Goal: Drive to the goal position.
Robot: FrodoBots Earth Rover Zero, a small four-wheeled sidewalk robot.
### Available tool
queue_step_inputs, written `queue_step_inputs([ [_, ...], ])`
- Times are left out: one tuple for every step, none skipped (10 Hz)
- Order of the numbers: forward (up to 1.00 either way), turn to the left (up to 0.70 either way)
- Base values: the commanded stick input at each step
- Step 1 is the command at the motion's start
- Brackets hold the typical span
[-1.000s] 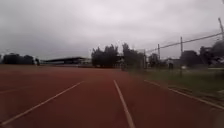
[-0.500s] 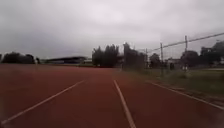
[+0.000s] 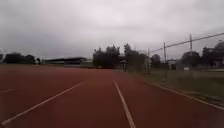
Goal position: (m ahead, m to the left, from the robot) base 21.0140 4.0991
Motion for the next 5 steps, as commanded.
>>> queue_step_inputs([
  [0.70, 0.00],
  [0.70, 0.00],
  [0.70, 0.00],
  [0.70, 0.00],
  [0.70, 0.00],
])
